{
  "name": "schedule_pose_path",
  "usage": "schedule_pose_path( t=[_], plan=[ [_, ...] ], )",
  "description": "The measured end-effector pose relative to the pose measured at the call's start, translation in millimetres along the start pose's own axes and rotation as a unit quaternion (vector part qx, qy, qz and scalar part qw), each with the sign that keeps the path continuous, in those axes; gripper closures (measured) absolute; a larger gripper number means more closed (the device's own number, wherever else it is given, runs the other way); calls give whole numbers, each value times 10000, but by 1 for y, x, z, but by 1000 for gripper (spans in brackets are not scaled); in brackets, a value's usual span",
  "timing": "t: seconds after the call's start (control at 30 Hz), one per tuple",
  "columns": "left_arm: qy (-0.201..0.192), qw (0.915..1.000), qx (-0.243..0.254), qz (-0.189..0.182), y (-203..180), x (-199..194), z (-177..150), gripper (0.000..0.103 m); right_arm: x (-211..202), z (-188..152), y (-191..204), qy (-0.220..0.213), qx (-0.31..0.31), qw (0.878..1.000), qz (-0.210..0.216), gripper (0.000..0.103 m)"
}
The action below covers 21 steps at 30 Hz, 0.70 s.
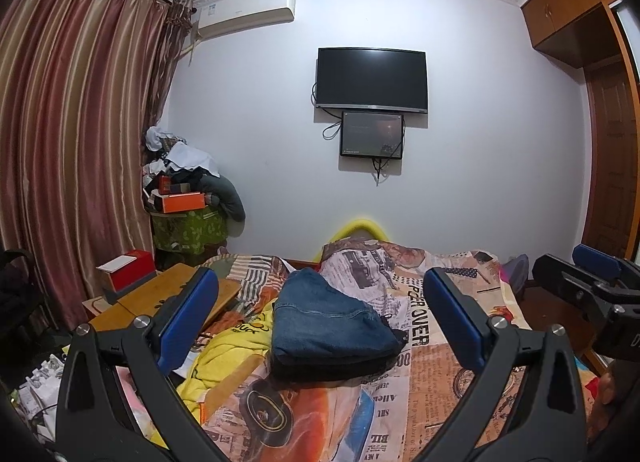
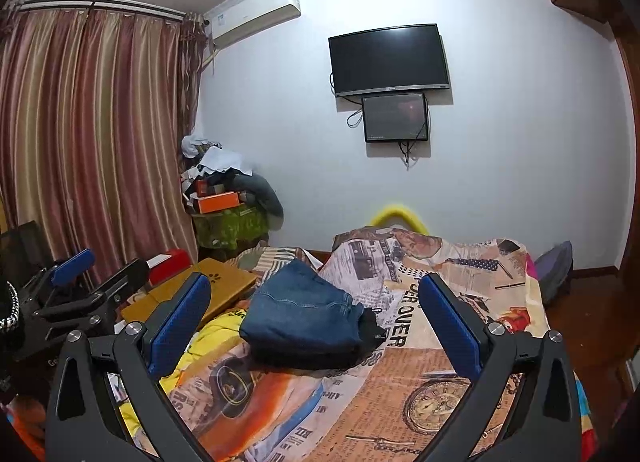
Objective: Fold large clothes
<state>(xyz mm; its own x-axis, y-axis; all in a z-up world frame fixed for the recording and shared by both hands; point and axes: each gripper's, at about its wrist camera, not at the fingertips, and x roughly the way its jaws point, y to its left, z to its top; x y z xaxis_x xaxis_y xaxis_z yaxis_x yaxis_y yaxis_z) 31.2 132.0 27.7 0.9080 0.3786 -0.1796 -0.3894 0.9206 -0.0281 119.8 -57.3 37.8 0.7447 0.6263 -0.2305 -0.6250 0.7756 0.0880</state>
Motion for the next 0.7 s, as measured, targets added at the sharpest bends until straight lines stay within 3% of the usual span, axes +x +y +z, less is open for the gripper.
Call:
schedule_pose_path(
  t=[0.7],
  plan=[
    [83,9997,-4,-236,-3,4,-1,0,-1,-3,-13,72,138,9999,-51,0]
  ],
)
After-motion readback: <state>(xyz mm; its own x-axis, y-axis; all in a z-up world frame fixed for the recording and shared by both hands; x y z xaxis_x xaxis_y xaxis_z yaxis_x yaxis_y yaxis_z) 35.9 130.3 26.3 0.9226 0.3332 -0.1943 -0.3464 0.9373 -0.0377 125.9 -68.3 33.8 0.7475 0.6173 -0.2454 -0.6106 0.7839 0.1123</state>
